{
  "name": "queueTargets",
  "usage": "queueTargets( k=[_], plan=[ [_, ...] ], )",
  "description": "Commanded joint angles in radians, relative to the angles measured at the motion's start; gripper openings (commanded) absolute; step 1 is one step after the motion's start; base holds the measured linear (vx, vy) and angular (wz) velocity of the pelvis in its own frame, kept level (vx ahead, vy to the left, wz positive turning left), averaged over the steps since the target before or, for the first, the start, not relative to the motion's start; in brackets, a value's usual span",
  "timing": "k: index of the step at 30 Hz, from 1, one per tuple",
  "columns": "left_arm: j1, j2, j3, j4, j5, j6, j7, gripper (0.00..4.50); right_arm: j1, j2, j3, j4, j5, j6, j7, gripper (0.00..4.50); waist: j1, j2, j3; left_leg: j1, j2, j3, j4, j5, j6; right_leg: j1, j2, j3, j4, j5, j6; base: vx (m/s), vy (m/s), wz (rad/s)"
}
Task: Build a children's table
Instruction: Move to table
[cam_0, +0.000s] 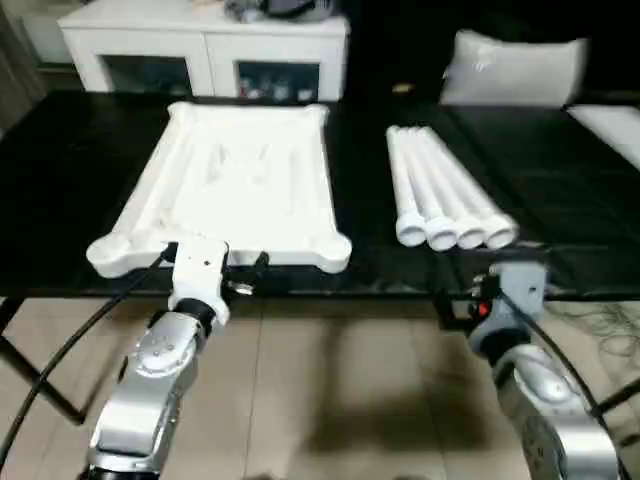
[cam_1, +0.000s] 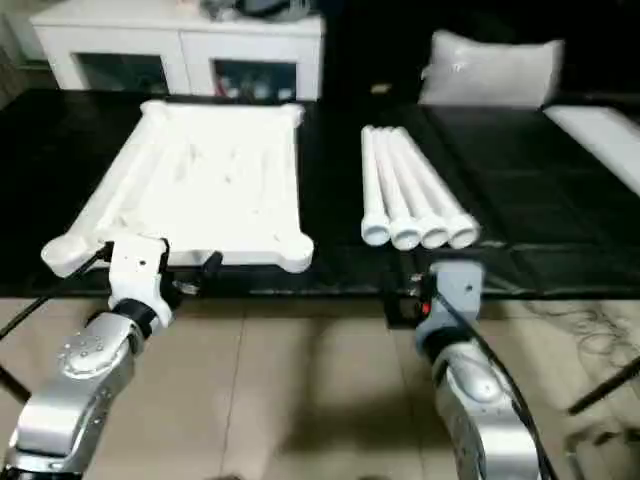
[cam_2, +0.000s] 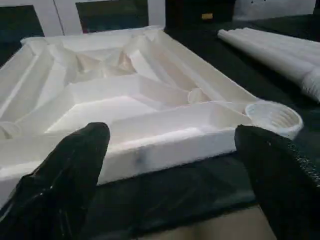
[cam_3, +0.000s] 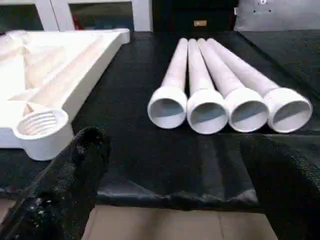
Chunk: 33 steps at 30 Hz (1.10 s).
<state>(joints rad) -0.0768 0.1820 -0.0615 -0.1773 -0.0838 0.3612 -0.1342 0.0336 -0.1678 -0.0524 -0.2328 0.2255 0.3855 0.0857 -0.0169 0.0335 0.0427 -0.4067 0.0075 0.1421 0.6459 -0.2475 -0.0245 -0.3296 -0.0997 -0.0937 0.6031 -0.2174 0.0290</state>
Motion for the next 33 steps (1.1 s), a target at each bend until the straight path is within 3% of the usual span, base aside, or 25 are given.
queueTargets(
  k=[1, 2, 3, 4, 5, 6, 7, 8, 9, 10, 11, 13, 14, 15, 16, 17, 18, 19, 20, 21, 22, 25, 27, 29, 33],
  plan=[
    [0.0, 0.005, 0.008, -0.007, 0.008, -0.011, 0.008, 4.48, -0.001, 0.007, -0.005, -0.003, 0.009, 0.017, 0.001, 4.5, 0.018, -0.009, -0.023, 0.056, 0.21, -0.169, 0.063, -0.145, -0.086, -0.008, -0.308, 0.133, -0.166, -0.357, -0.21, -0.113, 0.095, -0.19],
    [-0.001, 0.0, 0.013, -0.009, 0.003, -0.008, 0.015, 4.48, -0.002, 0.01, -0.004, -0.007, 0.017, 0.021, 0.007, 4.5, -0.016, 0.042, 0.007, 0.084, 0.233, -0.243, 0.029, -0.438, -0.15, -0.008, -0.192, 0.019, -0.13, -0.571, -0.124, -0.077, 0.154, -0.21],
    [-0.001, -0.002, 0.016, -0.01, 0.001, -0.009, 0.016, 4.48, -0.002, 0.01, -0.003, -0.009, 0.013, 0.017, 0.006, 4.5, -0.045, 0.063, 0.033, 0.052, 0.233, -0.24, -0.117, -0.838, -0.22, -0.011, -0.074, -0.027, -0.044, -0.497, -0.065, -0.077, 0.154, -0.21],
    [-0.003, -0.002, 0.019, -0.01, 0.002, -0.01, 0.021, 4.48, -0.001, 0.008, -0.001, -0.01, -0.002, 0.017, 0.004, 4.5, -0.011, 0.073, 0.032, -0.091, 0.126, -0.153, -0.298, -1.167, -0.399, 0.094, 0.044, -0.067, 0.155, -0.18, -0.07, -0.085, 0.179, -0.13],
    [-0.004, 0.0, 0.02, -0.009, 0.005, -0.011, 0.022, 4.48, -0.001, 0.006, 0.001, -0.01, -0.009, 0.019, 0.0, 4.5, 0.041, 0.052, 0.003, -0.08, 0.065, -0.085, -0.324, -0.979, -0.437, 0.106, 0.07, -0.08, 0.164, -0.179, -0.119, -0.115, 0.084, 0.07],
    [-0.004, 0.0, 0.02, -0.009, 0.005, -0.011, 0.022, 4.48, -0.001, 0.006, 0.001, -0.01, -0.009, 0.019, 0.0, 4.5, 0.027, 0.017, -0.031, -0.054, 0.075, -0.076, -0.28, -0.753, -0.484, 0.091, 0.019, -0.044, 0.124, -0.243, -0.163, -0.115, 0.084, 0.07],
    [-0.004, -0.006, 0.024, -0.005, 0.003, -0.01, 0.019, 4.48, -0.001, 0.004, 0.001, -0.011, 0.002, 0.029, 0.01, 4.5, 0.013, -0.045, -0.091, 0.103, 0.136, -0.124, 0.095, -0.235, -0.426, -0.052, -0.24, 0.05, -0.02, -0.423, -0.168, 0.082, -0.082, 0.08],
    [-0.004, -0.009, 0.026, -0.004, 0.005, -0.011, 0.018, 4.48, -0.002, 0.005, -0.001, -0.014, 0.002, 0.031, 0.007, 4.5, -0.021, -0.029, -0.065, -0.013, 0.178, -0.169, 0.106, 0.066, -0.183, 0.075, -0.286, 0.07, -0.065, -0.134, -0.279, 0.179, -0.062, -0.25],
    [-0.004, -0.01, 0.026, -0.003, 0.007, -0.012, 0.017, 4.48, -0.003, 0.005, -0.002, -0.016, 0.0, 0.031, 0.004, 4.5, 0.016, -0.002, -0.037, -0.019, 0.21, -0.192, 0.127, 0.059, -0.164, 0.081, -0.298, 0.036, -0.082, -0.122, -0.315, 0.179, -0.062, -0.25],
    [-0.003, -0.011, 0.025, -0.004, 0.008, -0.013, 0.016, 4.48, -0.005, 0.004, -0.002, -0.018, -0.005, 0.025, 0.002, 4.5, 0.027, 0.026, -0.003, 0.088, 0.293, -0.289, 0.168, -0.116, -0.186, 0.004, -0.269, 0.012, -0.076, -0.231, -0.203, -0.026, 0.09, -0.22],
    [0.0, -0.012, 0.021, -0.006, 0.008, -0.011, 0.016, 4.48, -0.009, 0.002, -0.001, -0.019, -0.018, 0.013, -0.003, 4.5, -0.038, 0.077, 0.031, -0.017, 0.235, -0.297, -0.105, -0.68, -0.282, 0.056, -0.076, -0.074, 0.155, -0.294, -0.115, -0.104, 0.167, -0.15],
    [0.004, -0.015, 0.02, -0.009, 0.005, -0.008, 0.016, 4.48, -0.01, -0.002, 0.008, -0.023, -0.011, 0.014, 0.02, 4.5, 0.007, 0.054, 0.022, -0.073, 0.137, -0.202, -0.248, -1.03, -0.309, 0.085, 0.045, -0.044, 0.19, -0.174, -0.064, -0.106, 0.15, -0.09],
    [0.004, -0.017, 0.02, -0.01, 0.003, -0.008, 0.015, 4.48, -0.009, -0.004, 0.014, -0.026, -0.007, 0.015, 0.032, 4.5, 0.02, 0.054, 0.008, -0.065, 0.12, -0.184, -0.243, -0.93, -0.285, 0.088, 0.027, -0.022, 0.177, -0.207, -0.094, -0.101, 0.028, 0.16],
    [0.006, -0.018, 0.021, -0.012, 0.001, -0.007, 0.016, 4.48, -0.006, -0.01, 0.027, -0.03, -0.01, 0.015, 0.046, 4.5, 0.019, 0.002, -0.032, -0.017, 0.117, -0.156, -0.134, -0.597, -0.279, 0.045, -0.093, 0.047, 0.063, -0.37, -0.136, -0.101, 0.028, 0.16],
    [0.007, -0.019, 0.02, -0.014, 0.0, -0.007, 0.016, 4.48, -0.002, -0.013, 0.037, -0.035, -0.007, 0.02, 0.059, 4.5, 0.004, -0.001, -0.052, 0.042, 0.187, -0.192, 0.153, -0.086, -0.178, 0.026, -0.327, 0.135, -0.091, -0.287, -0.233, 0.0, 0.0, 0.0],
    [0.008, -0.02, 0.02, -0.016, 0.0, -0.006, 0.015, 4.48, -0.001, -0.013, 0.041, -0.037, -0.005, 0.025, 0.062, 4.5, -0.023, -0.006, -0.02, -0.029, 0.208, -0.205, 0.127, 0.114, -0.122, 0.094, -0.295, 0.036, -0.08, -0.206, -0.247, -0.002, 0.028, -0.53],
    [0.012, -0.023, 0.022, -0.023, -0.001, -0.005, 0.012, 4.48, 0.001, -0.013, 0.049, -0.041, -0.003, 0.032, 0.062, 4.5, 0.005, 0.02, -0.016, -0.002, 0.193, -0.214, 0.074, 0.115, -0.165, 0.09, -0.194, -0.055, -0.059, -0.26, -0.234, -0.002, 0.028, -0.53],
    [0.014, -0.025, 0.025, -0.026, -0.003, -0.005, 0.012, 4.48, 0.0, -0.008, 0.05, -0.042, -0.003, 0.035, 0.06, 4.5, -0.016, 0.062, 0.014, 0.013, 0.194, -0.227, -0.145, -0.398, -0.237, 0.024, 0.021, -0.025, 0.088, -0.294, -0.123, -0.04, 0.05, -0.2],
    [0.014, -0.025, 0.026, -0.026, -0.004, -0.006, 0.012, 4.48, 0.0, -0.008, 0.052, -0.042, -0.005, 0.035, 0.06, 4.5, -0.028, 0.047, 0.009, 0.004, 0.208, -0.255, -0.188, -0.757, -0.262, 0.051, -0.007, 0.011, 0.093, -0.185, -0.058, -0.107, 0.002, 0.13],
    [0.014, -0.026, 0.028, -0.027, -0.005, -0.006, 0.013, 4.48, -0.001, -0.009, 0.059, -0.039, -0.012, 0.038, 0.062, 4.5, -0.016, 0.049, -0.001, 0.014, 0.192, -0.251, -0.177, -0.804, -0.229, 0.05, -0.018, 0.027, 0.064, -0.182, -0.06, -0.107, 0.002, 0.13],
    [0.015, -0.026, 0.028, -0.027, -0.005, -0.007, 0.013, 4.48, -0.001, -0.01, 0.061, -0.038, -0.014, 0.039, 0.063, 4.5, -0.008, 0.018, 0.005, 0.026, 0.171, -0.191, -0.123, -0.745, -0.161, 0.018, -0.077, 0.068, -0.029, -0.34, -0.084, -0.073, -0.086, -0.08],
    [0.015, -0.027, 0.031, -0.028, -0.005, -0.007, 0.011, 4.48, 0.0, -0.014, 0.068, -0.036, -0.021, 0.036, 0.067, 4.5, 0.019, -0.023, -0.013, 0.001, 0.163, -0.104, -0.056, -0.264, 0.013, 0.071, -0.149, 0.096, -0.152, -0.806, -0.105, -0.06, -0.121, -0.08],
    [0.016, -0.029, 0.032, -0.03, -0.003, -0.006, 0.011, 4.48, 0.0, -0.017, 0.068, -0.037, -0.021, 0.036, 0.07, 4.5, 0.039, -0.017, -0.017, 0.004, 0.177, -0.07, -0.059, -0.126, 0.068, 0.085, -0.132, 0.074, -0.169, -0.763, -0.143, -0.036, -0.091, -0.05],
    [0.016, -0.03, 0.032, -0.032, -0.001, -0.006, 0.01, 4.48, -0.001, -0.019, 0.062, -0.034, -0.025, 0.035, 0.072, 4.5, 0.035, 0.0, 0.002, 0.049, 0.203, -0.058, -0.118, -0.338, 0.018, 0.049, -0.056, 0.025, -0.145, -0.698, -0.122, -0.002, -0.03, 0.0],
    [0.018, -0.03, 0.031, -0.035, 0.001, -0.004, 0.01, 4.48, -0.002, -0.024, 0.06, -0.03, -0.028, 0.033, 0.073, 4.5, 0.025, 0.006, -0.006, 0.081, 0.221, -0.069, -0.151, -0.568, -0.045, 0.047, -0.044, 0.03, -0.114, -0.493, -0.116, 0.031, 0.001, 0.0]
  ],
)
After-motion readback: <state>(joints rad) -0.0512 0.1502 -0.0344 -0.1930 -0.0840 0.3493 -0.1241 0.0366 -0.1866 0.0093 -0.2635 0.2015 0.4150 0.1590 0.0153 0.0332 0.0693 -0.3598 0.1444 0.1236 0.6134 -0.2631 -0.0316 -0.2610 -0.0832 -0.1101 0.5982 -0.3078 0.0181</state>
